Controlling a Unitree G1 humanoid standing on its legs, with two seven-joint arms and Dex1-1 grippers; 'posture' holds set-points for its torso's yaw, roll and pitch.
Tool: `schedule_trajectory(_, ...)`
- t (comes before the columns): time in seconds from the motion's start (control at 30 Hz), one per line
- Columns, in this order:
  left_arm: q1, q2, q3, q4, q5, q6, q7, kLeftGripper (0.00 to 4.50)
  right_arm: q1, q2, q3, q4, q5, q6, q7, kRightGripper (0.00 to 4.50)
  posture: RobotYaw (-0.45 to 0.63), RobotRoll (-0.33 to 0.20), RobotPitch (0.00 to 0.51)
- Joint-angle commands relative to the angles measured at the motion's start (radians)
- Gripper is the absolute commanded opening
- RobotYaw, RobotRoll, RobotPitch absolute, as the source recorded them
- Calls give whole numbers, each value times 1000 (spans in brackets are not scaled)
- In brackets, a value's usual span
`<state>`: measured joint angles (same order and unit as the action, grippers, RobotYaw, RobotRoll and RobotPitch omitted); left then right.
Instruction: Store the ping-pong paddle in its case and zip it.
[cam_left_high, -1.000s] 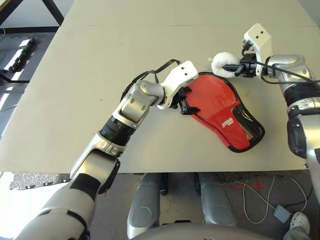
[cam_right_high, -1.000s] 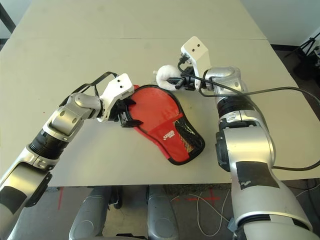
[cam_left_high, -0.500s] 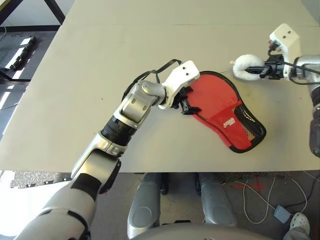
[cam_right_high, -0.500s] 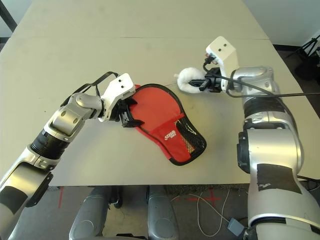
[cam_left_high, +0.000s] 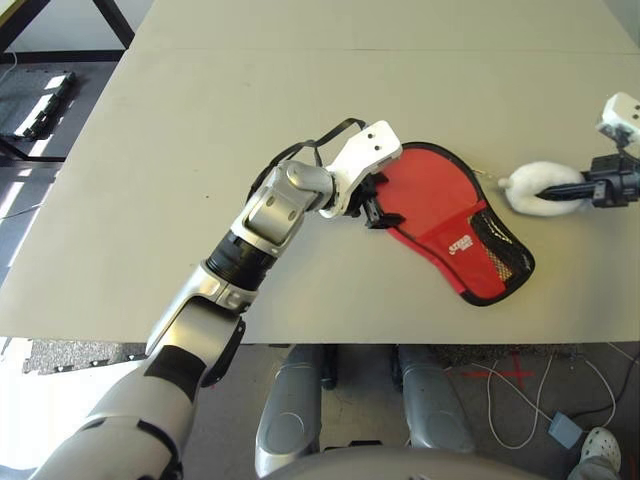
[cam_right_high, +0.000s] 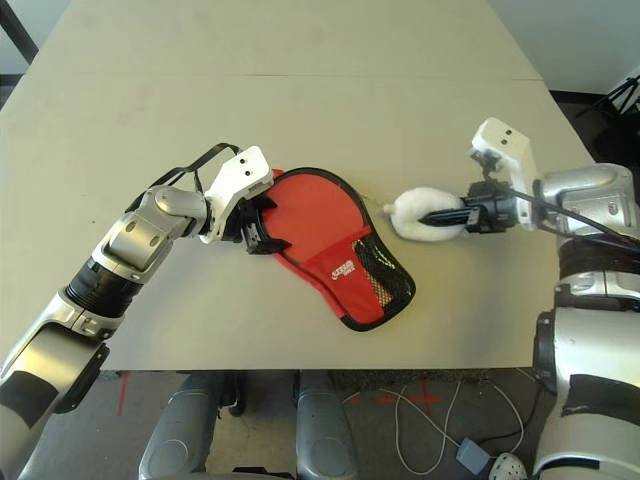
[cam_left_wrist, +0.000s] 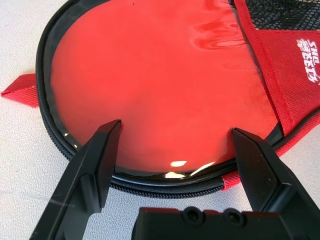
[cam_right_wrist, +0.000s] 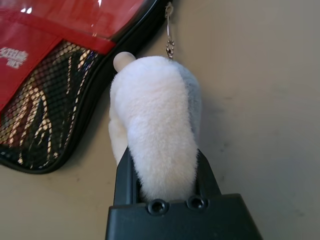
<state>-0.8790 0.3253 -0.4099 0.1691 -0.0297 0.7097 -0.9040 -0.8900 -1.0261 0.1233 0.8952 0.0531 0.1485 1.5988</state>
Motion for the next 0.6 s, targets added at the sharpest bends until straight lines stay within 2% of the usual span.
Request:
schedule_trajectory(0.03, 26, -3, -33, 52, 21, 14, 4, 4500, 71, -65, 44, -67, 77, 32, 16, 363, -19, 0, 311)
schedule_trajectory(0.3, 17, -7, -32, 70, 24, 1, 4, 4500, 221, -202, 172, -204, 244, 26, 16, 357, -28, 0, 302)
schedule_trajectory(0.6, 3, -13, -33, 95, 28, -14, 5, 4500, 303, -311, 298, -283, 379, -2, 16, 357, -36, 0, 298)
